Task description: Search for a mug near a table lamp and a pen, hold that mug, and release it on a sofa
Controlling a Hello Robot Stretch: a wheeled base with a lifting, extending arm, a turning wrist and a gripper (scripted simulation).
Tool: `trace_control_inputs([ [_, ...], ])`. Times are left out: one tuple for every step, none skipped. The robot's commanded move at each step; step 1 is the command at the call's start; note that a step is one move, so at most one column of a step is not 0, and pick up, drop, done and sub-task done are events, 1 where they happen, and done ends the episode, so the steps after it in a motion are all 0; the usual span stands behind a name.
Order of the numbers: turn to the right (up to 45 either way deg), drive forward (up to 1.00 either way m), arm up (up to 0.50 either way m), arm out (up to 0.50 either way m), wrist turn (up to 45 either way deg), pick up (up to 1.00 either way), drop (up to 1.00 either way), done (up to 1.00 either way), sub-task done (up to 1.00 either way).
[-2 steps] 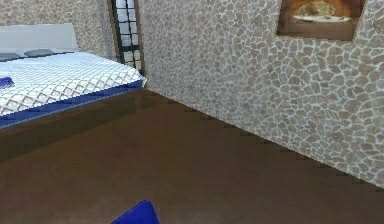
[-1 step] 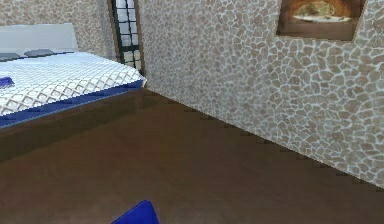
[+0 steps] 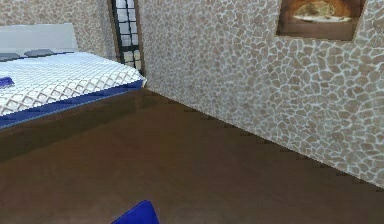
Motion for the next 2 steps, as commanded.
trace_control_inputs([
  [0.0, 0.0, 0.0, 0.0, 0.0, 1.0, 0.0, 0.0, 0.0],
  [0.0, 0.0, 0.1, 0.0, 0.0, 0.0, 0.0, 0.0, 0.0],
])
